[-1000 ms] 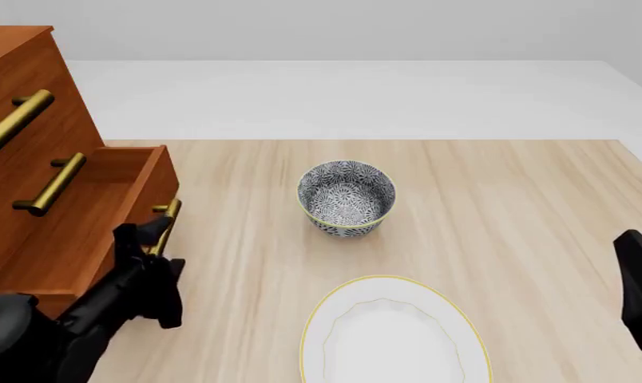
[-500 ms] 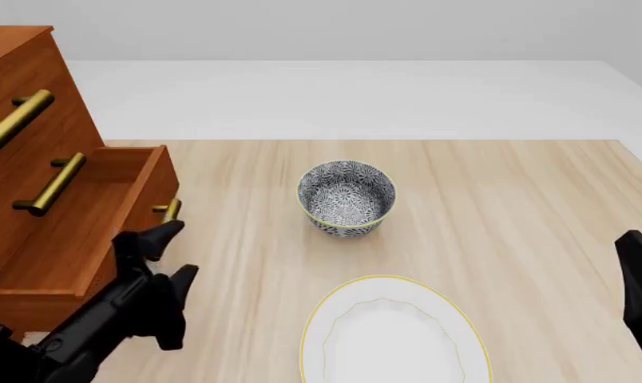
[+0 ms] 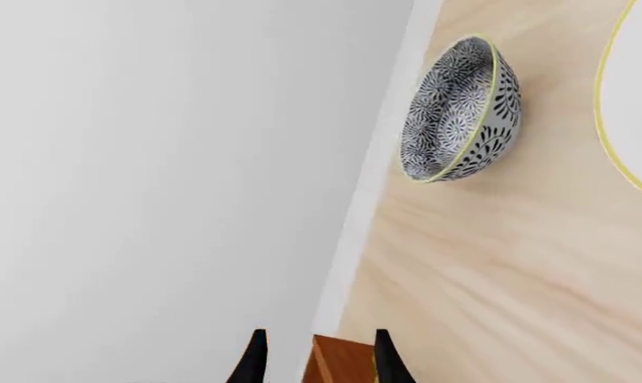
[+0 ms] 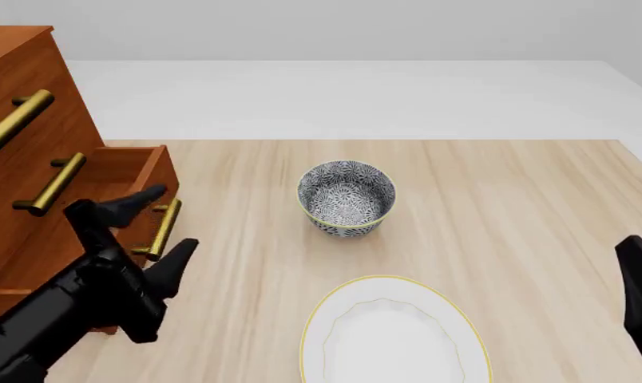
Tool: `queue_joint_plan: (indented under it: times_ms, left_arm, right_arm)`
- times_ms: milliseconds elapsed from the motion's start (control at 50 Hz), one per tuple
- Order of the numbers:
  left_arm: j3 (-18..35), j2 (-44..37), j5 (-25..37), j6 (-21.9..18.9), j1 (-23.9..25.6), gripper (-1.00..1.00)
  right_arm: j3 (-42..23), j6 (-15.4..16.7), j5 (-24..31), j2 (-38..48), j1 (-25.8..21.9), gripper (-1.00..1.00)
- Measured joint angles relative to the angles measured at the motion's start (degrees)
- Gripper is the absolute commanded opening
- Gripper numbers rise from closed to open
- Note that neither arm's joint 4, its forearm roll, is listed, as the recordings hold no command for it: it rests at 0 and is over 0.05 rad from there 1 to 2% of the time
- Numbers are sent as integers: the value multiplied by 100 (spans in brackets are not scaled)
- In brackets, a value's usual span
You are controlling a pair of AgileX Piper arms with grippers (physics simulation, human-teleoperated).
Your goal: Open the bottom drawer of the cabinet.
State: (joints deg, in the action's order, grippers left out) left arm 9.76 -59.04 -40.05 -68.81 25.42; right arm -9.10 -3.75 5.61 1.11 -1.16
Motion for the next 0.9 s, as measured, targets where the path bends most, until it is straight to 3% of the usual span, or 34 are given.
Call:
queue_joint_plan:
  times_ms: [300,640,900]
  left_arm:
    - [896,1181,2051,817,-143,100]
    - [2781,1663,5158,2988,-622,100]
    - [3751,1452,6824,4547,-1072,100]
  right_arm:
    - [27,0,35,-73,-14,100]
    - [28,-7,61,-99,-27,100]
    - [-41,-14,140,-107,-37,100]
